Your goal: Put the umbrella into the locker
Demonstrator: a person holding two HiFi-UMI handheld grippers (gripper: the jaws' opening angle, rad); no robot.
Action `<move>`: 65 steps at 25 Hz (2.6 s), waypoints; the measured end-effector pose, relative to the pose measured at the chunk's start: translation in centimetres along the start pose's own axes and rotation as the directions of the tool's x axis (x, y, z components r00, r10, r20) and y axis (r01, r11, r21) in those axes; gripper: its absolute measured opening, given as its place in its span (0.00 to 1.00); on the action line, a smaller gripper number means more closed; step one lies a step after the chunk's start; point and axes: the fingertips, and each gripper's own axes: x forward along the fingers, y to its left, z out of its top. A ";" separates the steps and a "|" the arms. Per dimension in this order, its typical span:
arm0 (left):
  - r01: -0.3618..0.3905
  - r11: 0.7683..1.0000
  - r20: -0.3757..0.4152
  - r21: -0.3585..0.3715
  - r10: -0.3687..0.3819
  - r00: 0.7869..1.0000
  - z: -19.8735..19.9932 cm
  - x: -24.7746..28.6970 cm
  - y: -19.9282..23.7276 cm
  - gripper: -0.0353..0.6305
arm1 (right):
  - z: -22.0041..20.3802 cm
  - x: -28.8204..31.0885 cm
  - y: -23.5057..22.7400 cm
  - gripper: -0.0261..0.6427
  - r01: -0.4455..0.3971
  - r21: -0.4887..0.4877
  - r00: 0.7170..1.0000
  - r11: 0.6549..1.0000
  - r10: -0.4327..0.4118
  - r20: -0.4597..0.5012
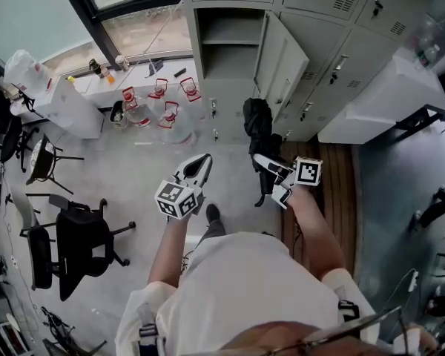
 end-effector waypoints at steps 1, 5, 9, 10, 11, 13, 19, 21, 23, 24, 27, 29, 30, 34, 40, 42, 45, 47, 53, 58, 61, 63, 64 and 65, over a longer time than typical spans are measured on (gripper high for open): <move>0.007 1.000 -0.004 -0.001 -0.007 1.000 0.3 0.4 0.9 0.06 | 0.5 0.6 -0.3 0.43 0.004 0.003 1.000 1.000 -0.004 0.007; 0.041 0.999 -0.023 -0.003 -0.041 0.999 1.2 2.2 4.3 0.06 | 2.2 3.0 -1.6 0.43 0.027 0.002 0.999 1.000 -0.027 0.027; 0.072 0.997 -0.030 -0.007 -0.072 0.997 2.2 3.8 7.7 0.06 | 3.6 5.3 -2.4 0.43 0.032 0.006 0.998 0.999 -0.033 0.051; 0.080 0.997 -0.031 -0.008 -0.080 0.996 2.4 4.1 8.5 0.06 | 4.0 6.0 -2.6 0.43 0.036 0.006 0.998 0.999 -0.036 0.058; 0.088 0.996 -0.032 -0.011 -0.088 0.996 2.5 4.4 9.3 0.06 | 4.2 6.6 -2.9 0.43 0.040 0.008 0.997 0.999 -0.041 0.065; 0.105 0.994 -0.036 -0.019 -0.105 0.994 2.6 5.0 10.7 0.06 | 4.6 7.7 -3.4 0.43 0.050 0.015 0.996 0.999 -0.051 0.080; 0.171 0.985 -0.048 -0.021 -0.172 0.984 3.2 6.5 13.3 0.06 | 6.1 9.6 -4.0 0.42 0.091 0.010 0.985 0.996 -0.092 0.146; 0.179 0.983 -0.044 -0.025 -0.180 0.983 3.6 6.7 14.0 0.06 | 6.5 10.1 -4.0 0.42 0.097 0.004 0.983 0.995 -0.097 0.159; 0.187 0.982 -0.039 -0.037 -0.188 0.981 3.8 6.8 14.3 0.06 | 6.8 10.4 -4.1 0.42 0.100 -0.007 0.983 0.995 -0.098 0.158; 0.190 0.981 -0.036 -0.042 -0.192 0.981 3.9 6.9 14.6 0.06 | 7.1 10.6 -4.2 0.42 0.102 -0.012 0.982 0.995 -0.099 0.160; 0.187 0.981 -0.034 -0.047 -0.189 0.981 4.1 7.9 15.7 0.06 | 8.5 11.4 -4.8 0.42 0.115 -0.010 0.977 0.993 -0.112 0.183; 0.181 0.982 -0.039 -0.050 -0.183 0.982 4.0 8.5 16.3 0.06 | 9.0 11.9 -5.7 0.42 0.144 -0.019 0.973 0.989 -0.138 0.186; 0.177 0.983 -0.042 -0.050 -0.179 0.983 4.0 8.8 16.6 0.06 | 9.3 12.1 -6.2 0.42 0.160 -0.028 0.972 0.987 -0.152 0.180; 0.156 0.987 -0.054 -0.046 -0.159 0.986 4.5 10.5 18.0 0.06 | 11.4 13.7 -8.0 0.42 0.170 -0.048 0.974 0.984 -0.160 0.158; 0.129 0.992 -0.053 -0.002 -0.129 0.990 6.8 13.8 20.1 0.06 | 15.9 16.9 -10.1 0.41 0.272 -0.210 0.959 0.939 -0.246 0.142; 0.117 0.993 -0.047 0.003 -0.117 0.992 7.4 14.9 20.7 0.06 | 17.2 17.7 -10.9 0.41 0.299 -0.259 0.953 0.918 -0.273 0.131; 0.106 0.994 -0.047 0.009 -0.105 0.993 7.9 16.5 21.2 0.06 | 19.1 18.8 -12.1 0.41 0.314 -0.304 0.949 0.899 -0.294 0.111; 0.095 0.995 -0.043 0.019 -0.094 0.995 8.4 17.4 21.6 0.06 | 20.3 19.4 -12.8 0.41 0.326 -0.356 0.945 0.876 -0.310 0.102; 0.092 0.994 -0.022 0.050 -0.091 0.996 10.1 20.3 21.8 0.06 | 23.7 20.9 -14.8 0.40 0.346 -0.417 0.938 0.841 -0.325 0.122; 0.123 0.990 -0.007 0.072 -0.123 0.992 11.3 21.8 21.3 0.06 | 25.6 21.8 -16.4 0.40 0.434 -0.502 0.895 0.748 -0.423 0.142; 0.153 0.985 -0.006 0.080 -0.153 0.988 11.9 22.5 21.6 0.06 | 26.5 22.4 -17.3 0.40 0.476 -0.540 0.865 0.694 -0.481 0.143; 0.186 0.978 -0.007 0.089 -0.186 0.982 12.6 23.1 21.5 0.06 | 27.2 22.9 -17.9 0.40 0.500 -0.537 0.849 0.679 -0.506 0.152; 0.202 0.975 -0.007 0.091 -0.203 0.979 13.0 23.4 21.6 0.06 | 27.5 23.1 -18.3 0.40 0.513 -0.529 0.842 0.676 -0.515 0.159; 0.218 0.972 -0.006 0.092 -0.218 0.976 13.3 23.6 21.6 0.06 | 27.8 23.3 -18.7 0.40 0.527 -0.518 0.835 0.674 -0.524 0.167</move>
